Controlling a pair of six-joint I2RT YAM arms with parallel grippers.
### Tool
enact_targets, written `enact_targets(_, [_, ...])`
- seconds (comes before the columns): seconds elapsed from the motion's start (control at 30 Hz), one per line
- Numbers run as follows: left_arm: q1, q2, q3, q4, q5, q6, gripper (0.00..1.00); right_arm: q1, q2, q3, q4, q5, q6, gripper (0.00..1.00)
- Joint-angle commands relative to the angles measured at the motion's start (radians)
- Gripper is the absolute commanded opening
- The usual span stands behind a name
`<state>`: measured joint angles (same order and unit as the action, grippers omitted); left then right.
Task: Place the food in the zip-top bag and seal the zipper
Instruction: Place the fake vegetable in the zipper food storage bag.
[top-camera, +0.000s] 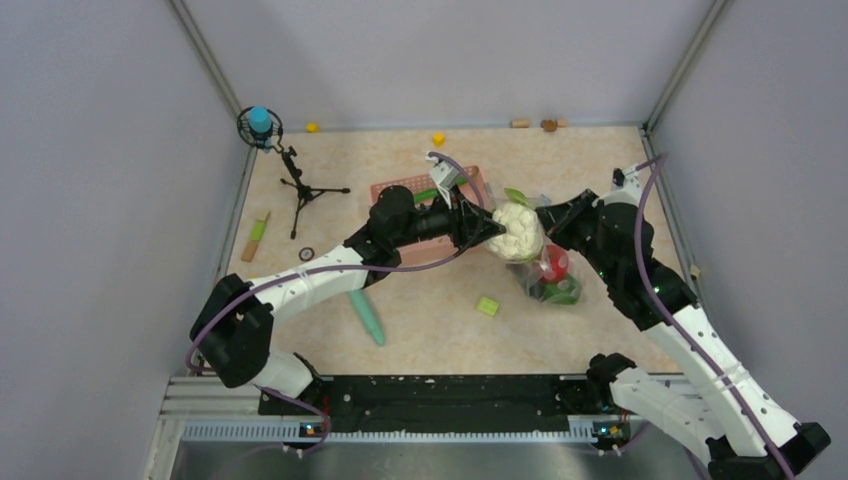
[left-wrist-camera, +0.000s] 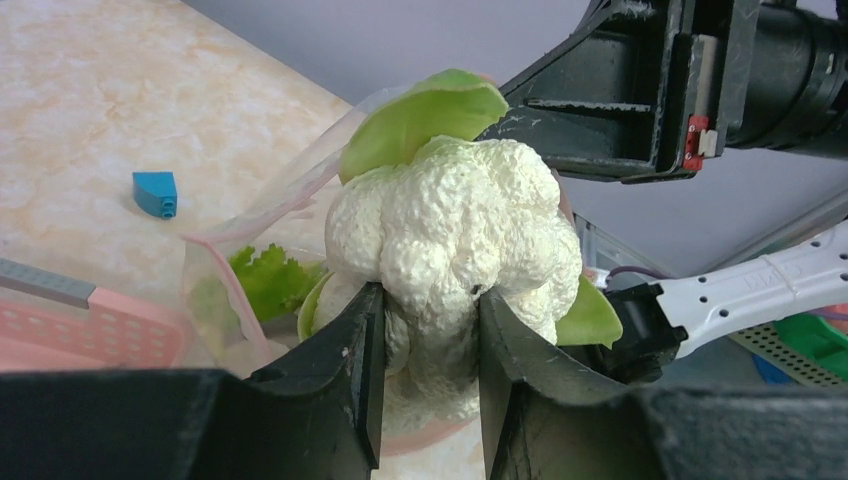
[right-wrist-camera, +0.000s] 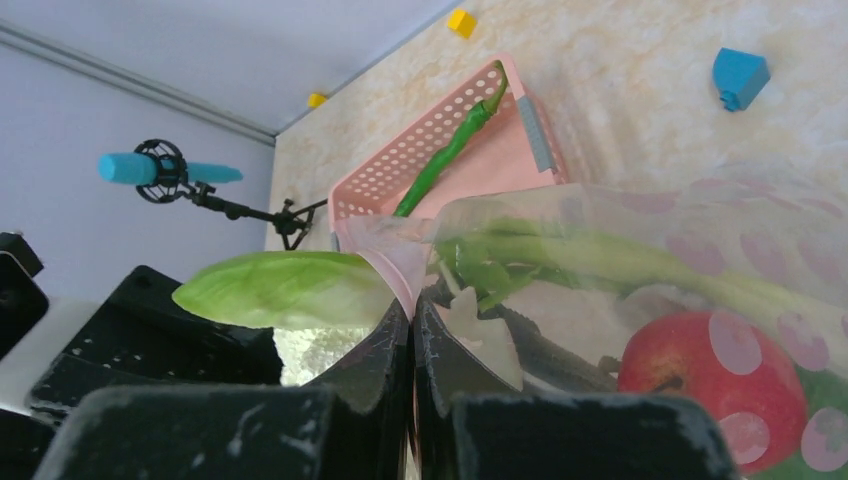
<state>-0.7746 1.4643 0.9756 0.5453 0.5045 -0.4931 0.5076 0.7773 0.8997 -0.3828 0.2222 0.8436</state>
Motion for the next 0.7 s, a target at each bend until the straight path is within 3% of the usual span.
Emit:
enact_targets(0.0, [-0.029,0.008,0.059,-0.010,0.017,0.093,0.00,-0.004,-0.007,0.023,0.143,-0.131,0.086,0.00])
enact_targets(0.17, [-0.077,0.010,0.075,-0.113,-0.133,0.200,0.00,-0.004,-0.007,0.007,0.216,-0.231,0.145,0.00])
enact_targets(0.33, [-0.080,0.049,0.100,-0.182,-0.242,0.206,0.00,-0.004,-0.008,0.006,0.244,-0.291,0.181,0.00])
enact_targets(0.5, [-0.081,0.058,0.092,-0.214,-0.048,0.267,0.00,-0.005,-0.018,0.003,0.259,-0.259,0.197,0.00])
enact_targets(0.67, [-0.101,0.049,0.091,-0.315,0.004,0.379,0.00,-0.004,-0.057,0.003,0.274,-0.187,0.193,0.00])
